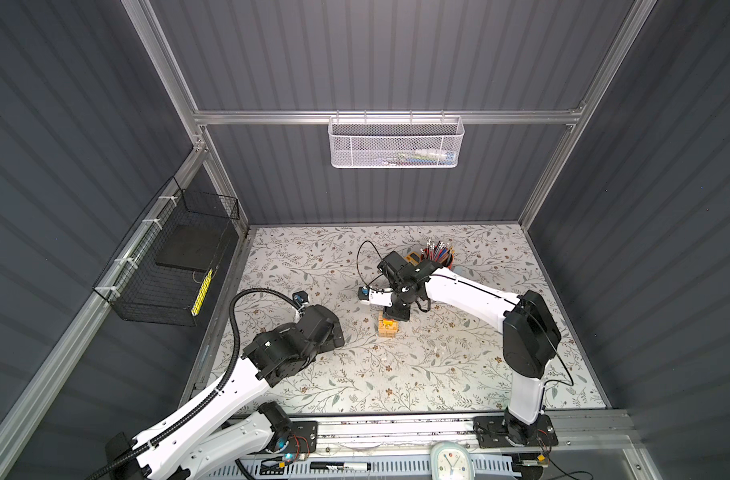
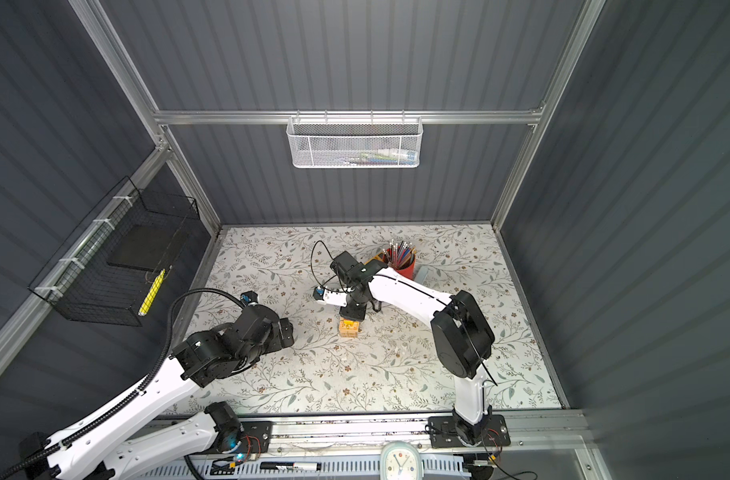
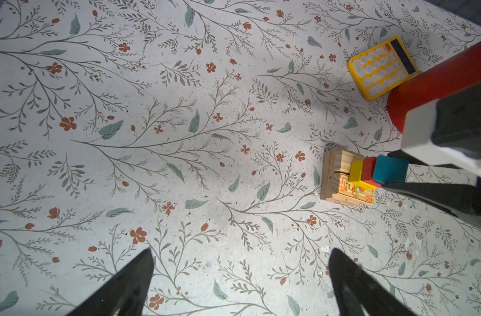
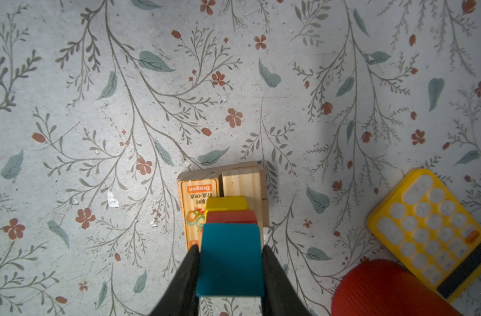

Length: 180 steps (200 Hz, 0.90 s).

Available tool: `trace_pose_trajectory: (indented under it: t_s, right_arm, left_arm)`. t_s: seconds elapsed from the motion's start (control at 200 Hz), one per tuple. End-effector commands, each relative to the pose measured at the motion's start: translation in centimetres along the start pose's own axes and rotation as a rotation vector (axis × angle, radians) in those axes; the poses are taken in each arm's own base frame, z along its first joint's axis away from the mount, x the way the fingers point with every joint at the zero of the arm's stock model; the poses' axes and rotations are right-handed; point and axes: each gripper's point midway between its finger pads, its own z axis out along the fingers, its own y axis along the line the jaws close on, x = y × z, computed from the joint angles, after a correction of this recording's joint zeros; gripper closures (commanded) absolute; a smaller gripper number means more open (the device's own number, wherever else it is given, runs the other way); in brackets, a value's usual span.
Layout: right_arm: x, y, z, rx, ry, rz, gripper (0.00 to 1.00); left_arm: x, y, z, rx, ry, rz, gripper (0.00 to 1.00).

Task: Build the wood block tower
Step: 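Lower the teal cube onto the red cube and open the right gripper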

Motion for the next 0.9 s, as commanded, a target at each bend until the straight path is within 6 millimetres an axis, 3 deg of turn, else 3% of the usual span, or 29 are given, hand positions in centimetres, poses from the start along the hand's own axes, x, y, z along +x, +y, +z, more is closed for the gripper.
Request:
trace_pose_trajectory:
  t_s: [0.0,0.896]
  right_arm:
    - [0.14,-0.24,0.37,-0.008,0.012,-0.003,0.72]
    - [-0.29,-0.57,0.75,-0.002,0.001,-0.001,0.67]
  left_arm:
    - [0.34,0.7,0.09,-0.019,0.004,0.006,0.0]
    - [0.24,0.66,0.0,-0.021,0.006,0.011,0.0]
